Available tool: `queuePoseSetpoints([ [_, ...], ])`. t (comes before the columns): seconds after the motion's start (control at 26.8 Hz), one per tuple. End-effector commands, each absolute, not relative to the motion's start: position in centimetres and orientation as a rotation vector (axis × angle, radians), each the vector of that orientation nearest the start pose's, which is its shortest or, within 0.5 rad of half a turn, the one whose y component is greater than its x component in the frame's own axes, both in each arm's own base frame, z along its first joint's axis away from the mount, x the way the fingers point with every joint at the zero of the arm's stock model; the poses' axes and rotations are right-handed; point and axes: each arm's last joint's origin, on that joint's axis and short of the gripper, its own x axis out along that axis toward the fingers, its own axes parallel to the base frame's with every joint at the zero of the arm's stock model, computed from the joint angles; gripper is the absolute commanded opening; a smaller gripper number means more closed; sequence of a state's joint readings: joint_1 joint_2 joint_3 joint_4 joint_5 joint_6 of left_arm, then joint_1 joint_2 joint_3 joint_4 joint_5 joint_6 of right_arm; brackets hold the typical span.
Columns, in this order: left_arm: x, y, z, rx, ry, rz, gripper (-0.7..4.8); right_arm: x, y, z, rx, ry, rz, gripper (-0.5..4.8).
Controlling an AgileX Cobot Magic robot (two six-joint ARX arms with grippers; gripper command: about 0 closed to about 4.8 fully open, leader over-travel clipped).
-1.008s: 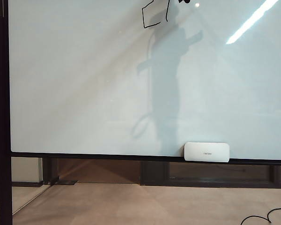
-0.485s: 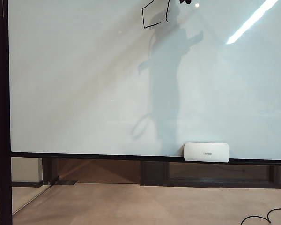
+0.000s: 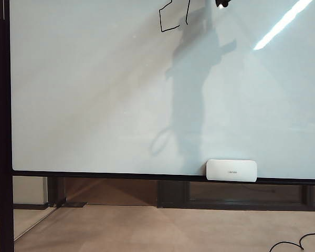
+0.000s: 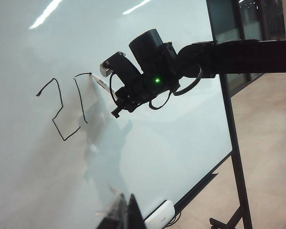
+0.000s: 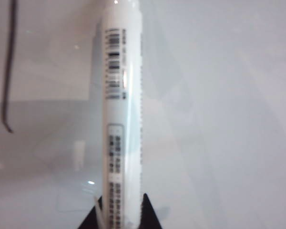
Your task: Reach to the right to find the marker pen, pick it up, and write the number 20 on the whiteboard.
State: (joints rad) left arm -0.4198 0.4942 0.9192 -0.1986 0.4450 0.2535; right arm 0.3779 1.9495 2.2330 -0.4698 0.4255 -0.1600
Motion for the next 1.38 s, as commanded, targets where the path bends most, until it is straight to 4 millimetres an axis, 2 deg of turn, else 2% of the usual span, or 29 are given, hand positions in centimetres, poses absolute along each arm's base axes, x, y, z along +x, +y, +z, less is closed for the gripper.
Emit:
queuePoseSetpoints([
  [0.04, 6.4, -4.2, 40.8, 0.241, -0.358, -0.828, -0.05, 40.0, 14.2, 46.3, -0.225, 0.163, -0.071, -0.02],
  [0.41, 6.4, -4.2, 40.8, 0.242, -0.356, -0.828, -0.05, 40.1, 14.0, 45.7, -0.236, 0.212, -0.030, -0.02],
  [0.71, 6.4, -4.2, 40.8, 0.248, -0.359, -0.826, -0.05, 41.3, 13.0, 43.4, -0.218, 0.349, 0.007, -0.02],
  [1.05, 6.4, -4.2, 40.8, 0.248, -0.358, -0.821, -0.05, 42.8, 13.0, 40.1, -0.223, 0.497, 0.047, -0.02],
  [1.38, 6.5, -4.2, 40.8, 0.263, -0.362, -0.800, -0.05, 43.2, 13.2, 39.4, -0.209, 0.516, 0.060, -0.02],
])
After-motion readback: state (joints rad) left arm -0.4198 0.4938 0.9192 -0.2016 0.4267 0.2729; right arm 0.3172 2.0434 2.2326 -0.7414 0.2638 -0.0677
